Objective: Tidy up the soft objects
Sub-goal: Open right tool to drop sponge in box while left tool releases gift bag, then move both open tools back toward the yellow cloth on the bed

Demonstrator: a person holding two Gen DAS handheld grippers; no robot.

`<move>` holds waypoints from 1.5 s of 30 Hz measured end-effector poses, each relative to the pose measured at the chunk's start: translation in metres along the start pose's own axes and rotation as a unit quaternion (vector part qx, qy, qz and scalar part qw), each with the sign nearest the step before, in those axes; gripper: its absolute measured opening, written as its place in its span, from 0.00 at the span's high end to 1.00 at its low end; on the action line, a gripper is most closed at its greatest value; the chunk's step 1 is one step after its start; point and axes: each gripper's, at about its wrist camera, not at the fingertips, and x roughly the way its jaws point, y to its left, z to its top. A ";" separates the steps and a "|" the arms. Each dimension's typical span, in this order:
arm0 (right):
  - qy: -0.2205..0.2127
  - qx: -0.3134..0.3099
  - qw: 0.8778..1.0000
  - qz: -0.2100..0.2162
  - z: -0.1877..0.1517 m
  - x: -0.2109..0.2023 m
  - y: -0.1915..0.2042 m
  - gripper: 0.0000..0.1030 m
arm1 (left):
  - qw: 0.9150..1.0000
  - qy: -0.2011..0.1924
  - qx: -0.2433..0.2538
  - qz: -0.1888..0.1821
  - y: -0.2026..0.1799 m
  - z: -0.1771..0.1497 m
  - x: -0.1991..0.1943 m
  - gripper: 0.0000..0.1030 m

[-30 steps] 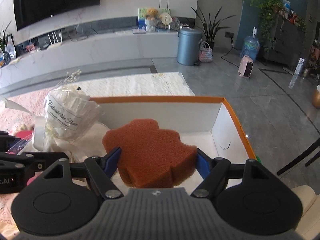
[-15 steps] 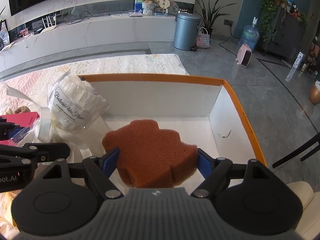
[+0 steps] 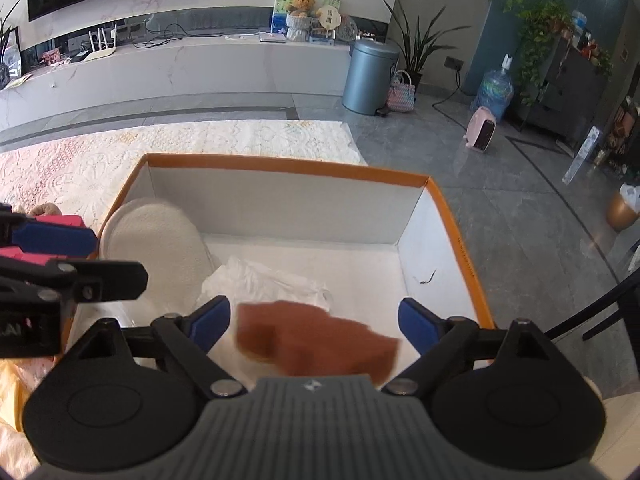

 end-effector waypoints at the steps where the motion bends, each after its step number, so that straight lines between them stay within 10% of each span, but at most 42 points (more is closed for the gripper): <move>1: -0.003 -0.003 1.000 -0.002 0.000 -0.003 0.001 0.13 | 1.000 -0.006 0.000 -0.001 -0.001 0.001 -0.004 0.32; 23: -0.100 0.083 0.988 0.086 -0.058 -0.118 0.044 0.11 | 0.993 -0.107 -0.036 0.038 0.008 -0.066 -0.127 0.32; 45: -0.021 0.025 0.986 0.166 -0.129 -0.111 0.153 0.18 | 0.979 0.011 -0.167 0.113 0.117 -0.216 -0.164 0.38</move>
